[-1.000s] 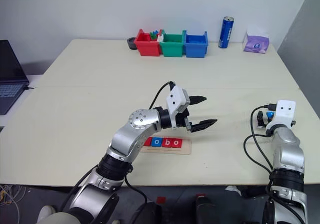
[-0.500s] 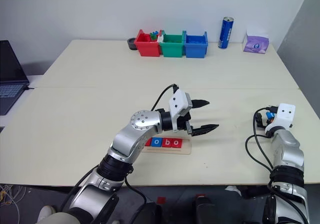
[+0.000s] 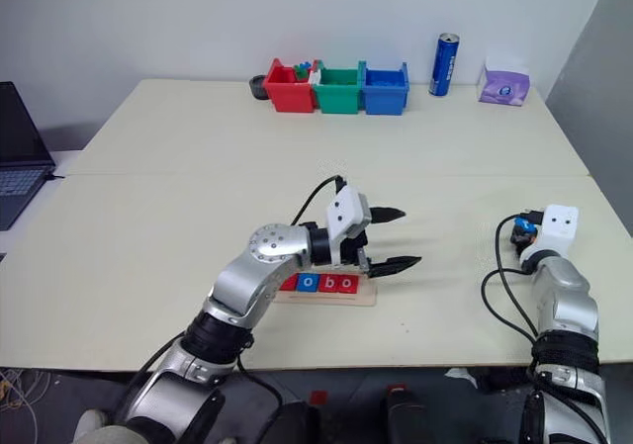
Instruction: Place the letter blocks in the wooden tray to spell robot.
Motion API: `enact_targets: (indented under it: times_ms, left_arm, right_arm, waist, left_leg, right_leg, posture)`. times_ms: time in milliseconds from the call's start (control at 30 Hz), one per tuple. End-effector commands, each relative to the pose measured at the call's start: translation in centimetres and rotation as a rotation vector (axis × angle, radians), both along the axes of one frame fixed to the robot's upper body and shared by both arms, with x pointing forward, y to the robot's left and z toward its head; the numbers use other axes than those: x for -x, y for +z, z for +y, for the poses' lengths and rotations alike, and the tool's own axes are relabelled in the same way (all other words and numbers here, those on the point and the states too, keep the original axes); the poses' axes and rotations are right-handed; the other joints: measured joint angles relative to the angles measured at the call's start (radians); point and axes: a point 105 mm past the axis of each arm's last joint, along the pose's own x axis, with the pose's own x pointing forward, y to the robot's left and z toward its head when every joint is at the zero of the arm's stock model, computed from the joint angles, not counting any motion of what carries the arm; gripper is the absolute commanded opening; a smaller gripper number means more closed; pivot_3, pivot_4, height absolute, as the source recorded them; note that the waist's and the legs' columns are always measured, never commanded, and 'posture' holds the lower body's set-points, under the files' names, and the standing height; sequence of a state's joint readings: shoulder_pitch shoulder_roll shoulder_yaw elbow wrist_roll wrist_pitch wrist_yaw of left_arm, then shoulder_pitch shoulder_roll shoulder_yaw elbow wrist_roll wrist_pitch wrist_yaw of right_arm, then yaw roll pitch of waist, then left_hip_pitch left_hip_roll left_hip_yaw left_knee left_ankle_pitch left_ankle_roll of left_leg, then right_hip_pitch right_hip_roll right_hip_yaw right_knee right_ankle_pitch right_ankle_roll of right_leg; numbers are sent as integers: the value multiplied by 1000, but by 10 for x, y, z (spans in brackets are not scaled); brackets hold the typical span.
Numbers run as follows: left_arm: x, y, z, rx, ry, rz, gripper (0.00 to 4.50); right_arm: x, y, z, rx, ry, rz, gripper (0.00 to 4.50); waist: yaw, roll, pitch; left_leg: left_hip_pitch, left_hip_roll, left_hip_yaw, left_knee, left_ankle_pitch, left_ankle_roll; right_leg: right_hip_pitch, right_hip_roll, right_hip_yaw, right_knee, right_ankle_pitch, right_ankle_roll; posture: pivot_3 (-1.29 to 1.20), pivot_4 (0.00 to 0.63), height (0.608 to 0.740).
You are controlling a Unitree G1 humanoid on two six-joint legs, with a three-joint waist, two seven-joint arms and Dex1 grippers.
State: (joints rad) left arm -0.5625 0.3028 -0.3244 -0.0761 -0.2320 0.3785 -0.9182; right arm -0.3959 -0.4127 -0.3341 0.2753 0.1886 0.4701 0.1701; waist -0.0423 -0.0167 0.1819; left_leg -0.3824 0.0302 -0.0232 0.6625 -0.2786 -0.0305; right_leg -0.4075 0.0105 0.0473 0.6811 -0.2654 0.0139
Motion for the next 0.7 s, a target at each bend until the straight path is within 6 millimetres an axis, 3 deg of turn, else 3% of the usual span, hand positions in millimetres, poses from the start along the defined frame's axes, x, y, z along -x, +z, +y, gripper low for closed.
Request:
enact_targets:
  times_ms: [33,200,400,500,700]
  left_arm:
    - [19,5,31,-46,-60,-48,4500]
    - [38,12,60,-36,-66,-23,4500]
    - [55,17,68,-28,-71,-3,4500]
    - [55,18,68,-28,-65,1,4500]
    - [54,17,69,-19,-62,12,4500]
  right_arm:
    - [19,-4,59,-25,160,90,1466]
    - [68,-5,116,-73,289,214,1466]
    - [106,-5,153,-112,345,337,1466]
    - [114,-1,164,-120,370,369,1466]
    - [111,9,173,-130,407,347,1466]
  waist:
    - [-6,1,0]
    - [1,1,0]
    - [4,0,-1]
    - [6,0,-1]
    - [6,0,-1]
  left_leg:
    - [0,1,-1,-1,0,0]
    - [0,3,-4,0,0,0]
    - [0,0,-4,0,0,0]
    - [0,0,-3,0,0,0]
    - [0,0,-3,0,0,0]
  right_leg:
    - [0,1,0,0,-1,-1]
    - [0,2,-4,1,-2,-2]
    - [0,0,-2,-1,-5,3]
    - [0,0,-3,-1,-5,3]
    - [0,0,-3,-1,-5,3]
  posture:
    - [0,150,740]
    - [0,150,740]
    - [0,150,740]
    - [0,150,740]
    - [0,150,740]
